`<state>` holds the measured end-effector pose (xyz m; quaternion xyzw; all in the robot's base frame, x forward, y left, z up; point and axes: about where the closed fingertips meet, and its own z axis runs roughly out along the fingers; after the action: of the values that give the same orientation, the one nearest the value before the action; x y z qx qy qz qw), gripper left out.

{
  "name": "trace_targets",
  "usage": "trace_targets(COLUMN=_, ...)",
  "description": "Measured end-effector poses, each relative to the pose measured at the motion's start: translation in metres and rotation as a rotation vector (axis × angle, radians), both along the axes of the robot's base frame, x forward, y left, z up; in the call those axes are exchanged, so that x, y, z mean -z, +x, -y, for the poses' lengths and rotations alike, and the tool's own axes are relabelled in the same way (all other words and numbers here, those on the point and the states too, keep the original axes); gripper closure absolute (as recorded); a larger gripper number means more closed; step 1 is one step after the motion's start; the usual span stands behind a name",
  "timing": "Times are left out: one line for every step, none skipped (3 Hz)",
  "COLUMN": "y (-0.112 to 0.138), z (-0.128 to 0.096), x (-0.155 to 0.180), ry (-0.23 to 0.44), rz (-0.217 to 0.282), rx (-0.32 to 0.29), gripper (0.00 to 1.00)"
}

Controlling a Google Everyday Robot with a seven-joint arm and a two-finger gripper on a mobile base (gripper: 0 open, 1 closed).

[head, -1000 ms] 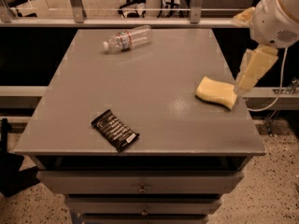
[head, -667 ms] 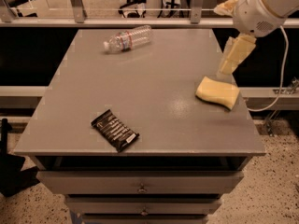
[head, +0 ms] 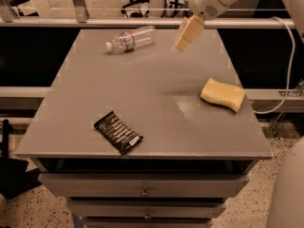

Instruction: Move water bottle near sponge

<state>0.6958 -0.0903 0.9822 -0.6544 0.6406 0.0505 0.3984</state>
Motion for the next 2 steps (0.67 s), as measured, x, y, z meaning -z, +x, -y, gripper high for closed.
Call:
trace_targets(y=0.0038, z=-0.0066, x=-0.0006, ry=0.013, rz=-0.002, rx=-0.005, gripper=0.00)
trace_targets(y=0.0030, z=-0.0069, x=0.0001, ry=0.017, rz=-0.005, rx=-0.007, gripper=0.00)
